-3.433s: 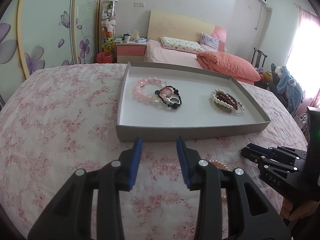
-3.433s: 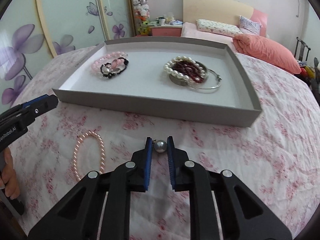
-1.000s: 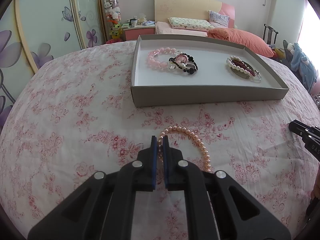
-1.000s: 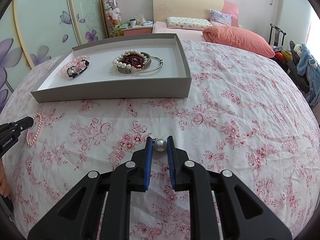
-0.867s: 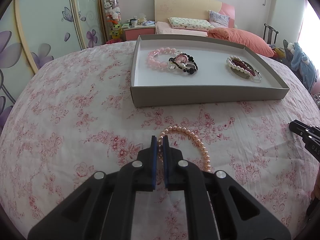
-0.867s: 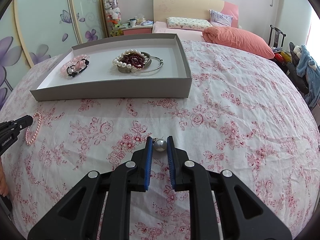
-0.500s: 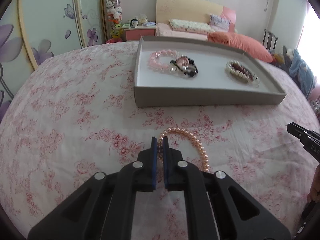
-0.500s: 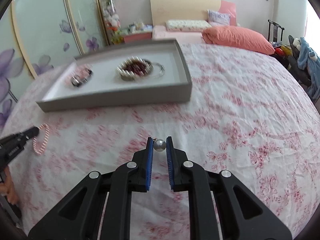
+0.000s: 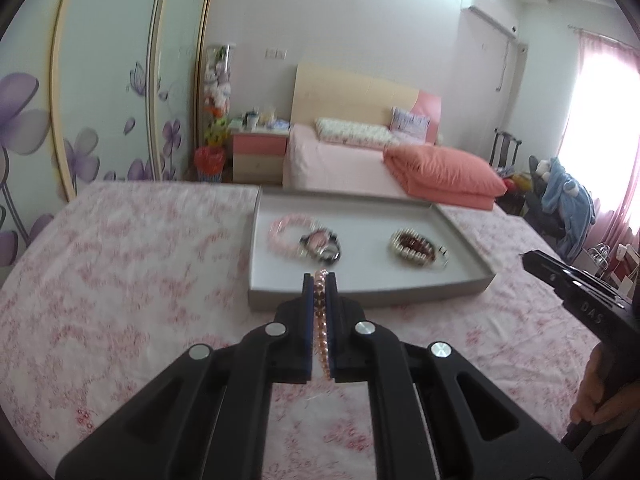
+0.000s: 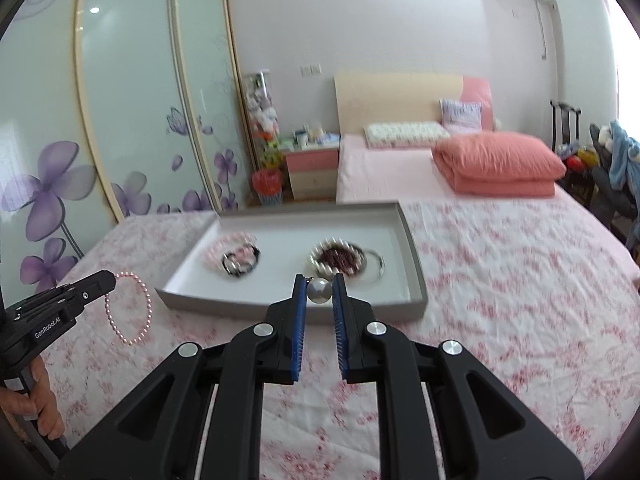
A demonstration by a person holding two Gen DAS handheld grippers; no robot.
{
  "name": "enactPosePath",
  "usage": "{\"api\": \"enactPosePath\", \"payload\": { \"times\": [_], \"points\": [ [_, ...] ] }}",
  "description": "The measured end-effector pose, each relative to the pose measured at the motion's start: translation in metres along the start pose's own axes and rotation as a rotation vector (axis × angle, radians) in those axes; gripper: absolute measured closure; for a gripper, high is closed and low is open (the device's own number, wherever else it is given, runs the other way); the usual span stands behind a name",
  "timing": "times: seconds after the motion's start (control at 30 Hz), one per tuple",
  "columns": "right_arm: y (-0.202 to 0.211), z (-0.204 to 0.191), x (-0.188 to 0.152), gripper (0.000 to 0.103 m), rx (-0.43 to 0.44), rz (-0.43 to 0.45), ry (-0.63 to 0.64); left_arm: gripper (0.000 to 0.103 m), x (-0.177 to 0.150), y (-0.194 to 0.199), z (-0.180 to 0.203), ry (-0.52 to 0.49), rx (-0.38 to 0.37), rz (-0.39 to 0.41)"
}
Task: Organize jewelry
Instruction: 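Carry the earring and pink pearl bracelet into the gray tray and open both grippers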
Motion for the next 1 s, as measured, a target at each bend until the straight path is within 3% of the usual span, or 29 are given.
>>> {"api": "enactPosePath", "payload": {
  "times": [0.37,1.0],
  "points": [
    [0.013,-0.018,0.026,0.089,-0.018,0.117,0.062,0.097,0.030,0.021,0.026,-0.054,0.016,0.120],
    [0.008,-0.025,0.051,0.089,-0.032,0.209,0.073,0.097,0.054,-0.002,0.039,-0.108,-0.003,0.133]
  ]
}}
Point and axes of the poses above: each gripper's, at about its wrist camera, not at the fingertips, and y roughly against the way its jaws point, z to its right, x to its top, the point moved 6 cm from there along -y, roughly the way its jaws point, and after that the axes turned 4 degrees about -x, right-handed, at the moved point
